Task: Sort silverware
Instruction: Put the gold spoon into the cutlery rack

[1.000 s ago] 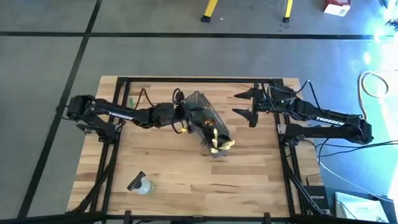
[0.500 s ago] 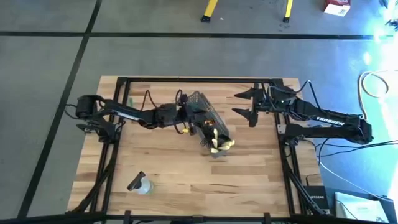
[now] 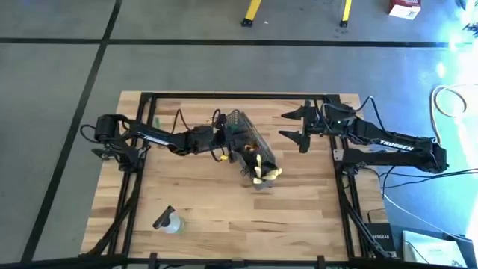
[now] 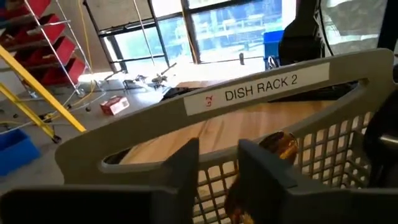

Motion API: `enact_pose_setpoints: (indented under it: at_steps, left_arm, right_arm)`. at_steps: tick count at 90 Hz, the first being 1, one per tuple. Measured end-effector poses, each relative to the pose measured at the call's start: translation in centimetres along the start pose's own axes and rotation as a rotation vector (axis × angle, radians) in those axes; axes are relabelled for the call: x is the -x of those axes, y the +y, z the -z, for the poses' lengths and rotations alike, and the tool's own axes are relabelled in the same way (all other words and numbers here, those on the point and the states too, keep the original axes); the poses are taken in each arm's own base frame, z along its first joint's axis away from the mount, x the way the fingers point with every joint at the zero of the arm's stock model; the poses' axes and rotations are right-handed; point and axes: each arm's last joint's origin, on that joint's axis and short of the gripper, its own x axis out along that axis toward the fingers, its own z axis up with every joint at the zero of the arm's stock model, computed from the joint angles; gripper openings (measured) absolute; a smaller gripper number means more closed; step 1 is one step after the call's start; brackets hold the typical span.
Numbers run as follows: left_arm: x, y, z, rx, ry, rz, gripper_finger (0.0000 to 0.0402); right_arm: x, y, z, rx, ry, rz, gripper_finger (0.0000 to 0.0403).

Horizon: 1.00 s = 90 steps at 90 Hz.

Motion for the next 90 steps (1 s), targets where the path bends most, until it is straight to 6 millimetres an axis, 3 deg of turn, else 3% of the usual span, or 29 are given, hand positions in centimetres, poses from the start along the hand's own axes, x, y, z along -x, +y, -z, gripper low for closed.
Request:
enact_pose_setpoints:
  at_steps: [13, 29, 59, 83, 90]
  left_arm:
    - [0.2, -0.3, -0.7, -0.044, -0.052, 0.002, 0.0159]
    - [1.6, -1.7, -3.2, -0.081, -0.166, 0.018, 0.0190]
    - [5.5, -2.6, -7.7, -0.086, -0.280, -0.044, 0.0194]
    - [8.5, -0.9, -10.0, -0.011, -0.198, -0.393, 0.0194]
    - [9.1, -0.3, -10.2, -0.012, -0.152, -0.411, 0.0195]
  right_arm:
    - [0.0, 0.0, 0.0, -0.001, 0.000, -0.001, 0.0310]
    - [0.0, 0.0, 0.1, -0.007, 0.011, -0.014, 0.0310]
    - [0.0, 0.0, 0.0, -0.006, 0.004, -0.015, 0.0310]
    - [0.0, 0.0, 0.0, 0.011, -0.002, -0.010, 0.0310]
    - [0.0, 0.1, 0.0, 0.013, -0.001, -0.021, 0.0310]
